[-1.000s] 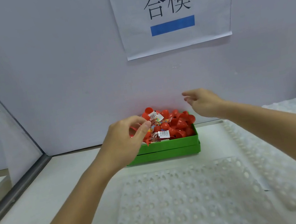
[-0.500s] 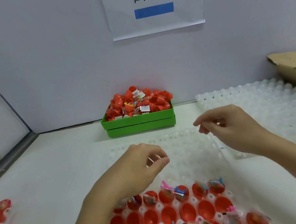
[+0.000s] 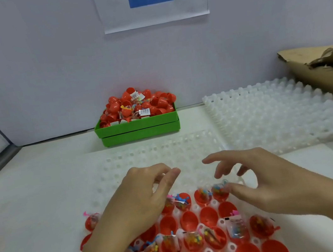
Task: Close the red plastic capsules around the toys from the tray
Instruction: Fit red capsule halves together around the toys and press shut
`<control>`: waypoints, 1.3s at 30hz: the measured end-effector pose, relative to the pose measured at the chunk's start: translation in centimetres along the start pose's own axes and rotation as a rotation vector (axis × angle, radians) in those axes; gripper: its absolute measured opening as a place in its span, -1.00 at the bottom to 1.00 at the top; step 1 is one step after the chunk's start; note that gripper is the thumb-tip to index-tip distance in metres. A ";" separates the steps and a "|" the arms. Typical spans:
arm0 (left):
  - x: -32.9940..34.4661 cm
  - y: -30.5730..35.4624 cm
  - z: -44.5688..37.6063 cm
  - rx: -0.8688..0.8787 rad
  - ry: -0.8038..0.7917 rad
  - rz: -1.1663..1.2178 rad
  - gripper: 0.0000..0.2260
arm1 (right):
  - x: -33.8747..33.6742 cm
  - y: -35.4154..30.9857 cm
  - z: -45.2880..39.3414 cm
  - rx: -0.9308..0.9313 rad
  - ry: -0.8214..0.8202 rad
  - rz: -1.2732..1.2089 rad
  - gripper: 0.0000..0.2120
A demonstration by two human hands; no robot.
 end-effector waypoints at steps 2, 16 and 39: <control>0.2 -0.1 0.1 0.007 0.025 0.005 -0.45 | 0.0 0.2 0.4 -0.001 -0.104 0.036 -0.49; 0.5 1.0 0.5 0.051 0.070 -0.073 -0.45 | 0.3 -0.1 -0.3 -0.048 0.081 0.013 -0.45; 1.3 4.2 1.6 0.132 0.091 0.505 -0.59 | 0.6 -2.3 -0.5 0.143 0.331 -0.624 -0.79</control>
Point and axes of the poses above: each hand's wrist, its own z-axis away from the middle knuckle, its own x-axis out of the palm, y = z × x, the point moved 2 cm from there along -z, towards the middle knuckle, and after that the axes turned 14 degrees about y, right-handed, at the moved point
